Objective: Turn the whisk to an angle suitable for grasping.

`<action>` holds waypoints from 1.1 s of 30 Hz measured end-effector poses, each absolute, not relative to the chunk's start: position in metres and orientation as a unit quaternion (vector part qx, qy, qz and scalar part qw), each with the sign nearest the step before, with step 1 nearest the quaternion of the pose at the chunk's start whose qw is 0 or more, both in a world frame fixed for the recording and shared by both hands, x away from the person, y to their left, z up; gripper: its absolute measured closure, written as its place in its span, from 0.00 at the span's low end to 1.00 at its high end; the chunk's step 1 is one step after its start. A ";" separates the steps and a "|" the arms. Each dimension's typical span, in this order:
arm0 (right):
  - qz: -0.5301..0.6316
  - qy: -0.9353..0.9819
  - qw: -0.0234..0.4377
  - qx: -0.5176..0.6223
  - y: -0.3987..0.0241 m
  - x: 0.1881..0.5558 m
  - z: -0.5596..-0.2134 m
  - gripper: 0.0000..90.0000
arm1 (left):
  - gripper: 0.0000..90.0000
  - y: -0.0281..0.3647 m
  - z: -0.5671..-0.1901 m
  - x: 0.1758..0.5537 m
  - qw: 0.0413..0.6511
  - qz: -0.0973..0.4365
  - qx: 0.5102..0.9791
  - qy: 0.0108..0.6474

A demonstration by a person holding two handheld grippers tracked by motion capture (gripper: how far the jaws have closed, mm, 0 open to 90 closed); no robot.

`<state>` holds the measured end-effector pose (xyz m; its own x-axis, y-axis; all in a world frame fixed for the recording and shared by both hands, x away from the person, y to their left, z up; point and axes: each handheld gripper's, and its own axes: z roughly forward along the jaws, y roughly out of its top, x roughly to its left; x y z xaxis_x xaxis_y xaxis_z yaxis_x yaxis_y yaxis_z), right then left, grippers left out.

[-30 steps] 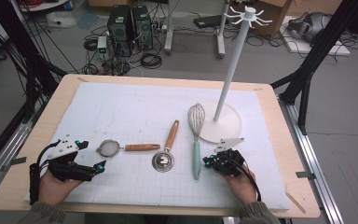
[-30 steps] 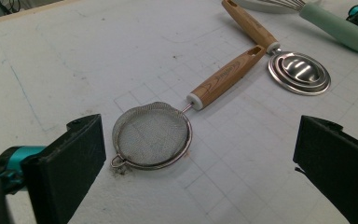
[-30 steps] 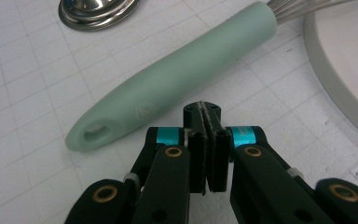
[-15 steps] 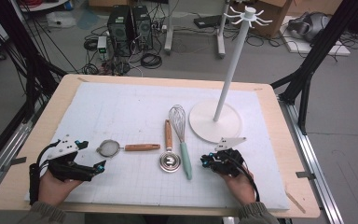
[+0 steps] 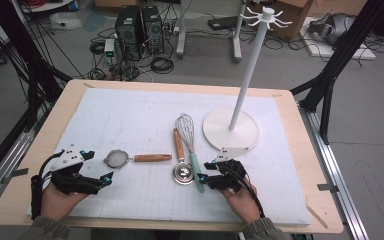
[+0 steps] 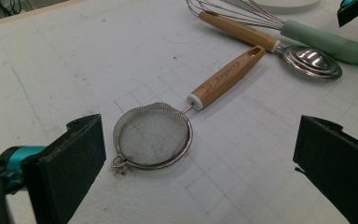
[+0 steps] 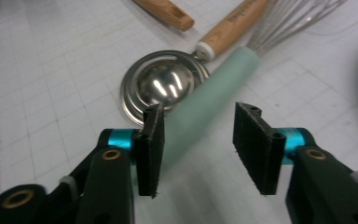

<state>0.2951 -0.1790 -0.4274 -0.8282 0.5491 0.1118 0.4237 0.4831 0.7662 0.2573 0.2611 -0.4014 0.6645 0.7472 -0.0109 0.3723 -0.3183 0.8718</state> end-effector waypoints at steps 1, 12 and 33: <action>0.422 0.858 0.074 0.283 -0.179 0.295 -0.427 0.53 | 0.03 0.261 -0.401 0.257 0.463 0.202 0.786 0.356; 0.392 0.864 0.091 0.302 -0.166 0.293 -0.432 0.49 | 0.03 0.261 -0.401 0.256 0.464 0.202 0.786 0.355; 0.377 0.858 0.104 0.333 -0.166 0.278 -0.437 0.44 | 0.03 0.261 -0.399 0.256 0.467 0.202 0.786 0.350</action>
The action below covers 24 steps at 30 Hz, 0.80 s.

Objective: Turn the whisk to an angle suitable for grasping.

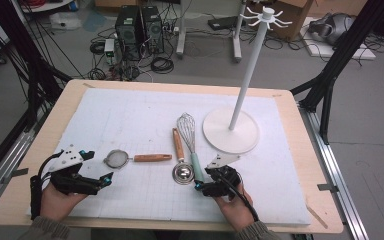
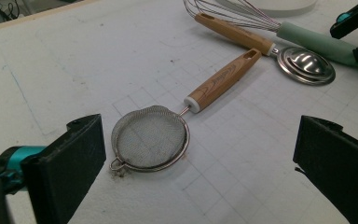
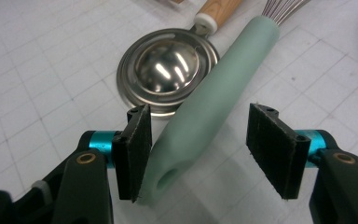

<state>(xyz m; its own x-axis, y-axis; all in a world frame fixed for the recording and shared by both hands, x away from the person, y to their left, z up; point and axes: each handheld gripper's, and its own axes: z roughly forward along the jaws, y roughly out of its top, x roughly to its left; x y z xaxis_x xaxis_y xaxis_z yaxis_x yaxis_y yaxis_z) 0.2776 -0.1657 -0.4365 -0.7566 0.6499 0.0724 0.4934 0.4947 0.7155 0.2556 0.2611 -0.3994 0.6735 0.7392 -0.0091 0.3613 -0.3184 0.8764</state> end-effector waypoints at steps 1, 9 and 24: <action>0.376 0.858 0.103 0.335 -0.166 0.277 -0.436 0.44 | 0.03 0.261 -0.400 0.256 0.467 0.202 0.786 0.350; 0.373 0.847 0.118 0.360 -0.178 0.279 -0.435 0.46 | 0.03 0.259 -0.400 0.256 0.468 0.200 0.787 0.348; 0.352 0.854 0.118 0.364 -0.180 0.277 -0.439 0.47 | 0.03 0.259 -0.400 0.256 0.469 0.199 0.789 0.344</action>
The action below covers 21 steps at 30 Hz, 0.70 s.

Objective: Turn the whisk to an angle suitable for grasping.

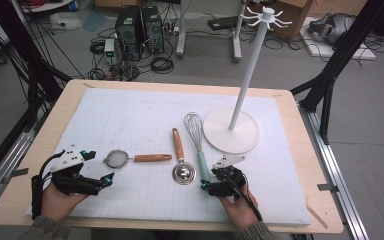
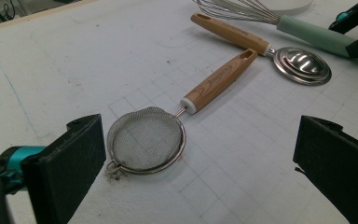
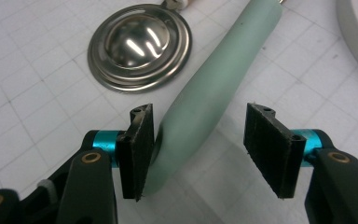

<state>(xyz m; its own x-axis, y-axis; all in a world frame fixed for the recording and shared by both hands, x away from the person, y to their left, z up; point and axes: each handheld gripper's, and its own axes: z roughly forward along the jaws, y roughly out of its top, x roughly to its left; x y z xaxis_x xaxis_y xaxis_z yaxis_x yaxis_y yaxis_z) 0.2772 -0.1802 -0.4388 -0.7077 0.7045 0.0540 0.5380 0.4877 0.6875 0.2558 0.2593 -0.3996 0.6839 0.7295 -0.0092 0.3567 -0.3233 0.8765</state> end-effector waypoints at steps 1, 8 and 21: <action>0.354 0.852 0.119 0.368 -0.183 0.278 -0.438 0.47 | 0.03 0.260 -0.399 0.256 0.468 0.200 0.790 0.342; 0.351 0.845 0.127 0.383 -0.194 0.279 -0.437 0.49 | 0.03 0.259 -0.399 0.255 0.471 0.200 0.787 0.345; 0.345 0.837 0.140 0.400 -0.213 0.282 -0.437 0.51 | 0.03 0.259 -0.399 0.255 0.472 0.199 0.788 0.341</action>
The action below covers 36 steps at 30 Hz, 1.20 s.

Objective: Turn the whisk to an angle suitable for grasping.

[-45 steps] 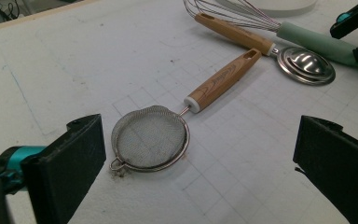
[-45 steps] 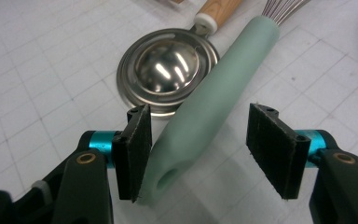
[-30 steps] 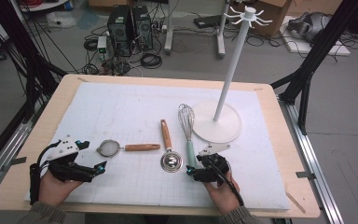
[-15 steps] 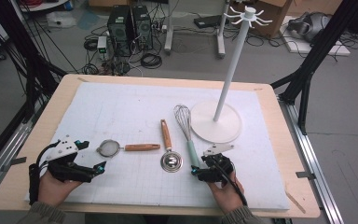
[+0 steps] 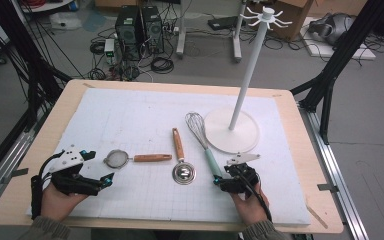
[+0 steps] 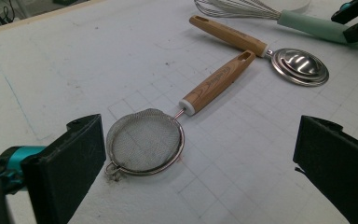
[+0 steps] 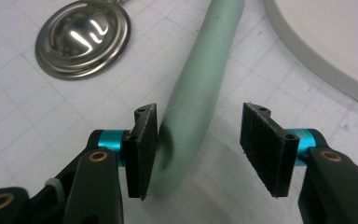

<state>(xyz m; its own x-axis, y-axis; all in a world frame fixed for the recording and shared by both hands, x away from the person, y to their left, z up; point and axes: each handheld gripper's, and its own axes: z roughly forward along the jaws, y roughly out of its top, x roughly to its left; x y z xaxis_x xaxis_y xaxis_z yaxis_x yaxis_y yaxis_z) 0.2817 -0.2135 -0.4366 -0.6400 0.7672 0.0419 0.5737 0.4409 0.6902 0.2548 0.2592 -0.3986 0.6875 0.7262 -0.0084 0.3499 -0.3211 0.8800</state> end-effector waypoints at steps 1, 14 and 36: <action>0.344 0.837 0.140 0.402 -0.215 0.282 -0.436 0.52 | 0.03 0.259 -0.399 0.255 0.472 0.199 0.788 0.342; 0.343 0.825 0.156 0.421 -0.242 0.287 -0.435 0.54 | 0.03 0.259 -0.398 0.255 0.472 0.199 0.788 0.341; 0.348 0.816 0.169 0.430 -0.264 0.292 -0.435 0.54 | 0.03 0.259 -0.399 0.254 0.473 0.201 0.787 0.340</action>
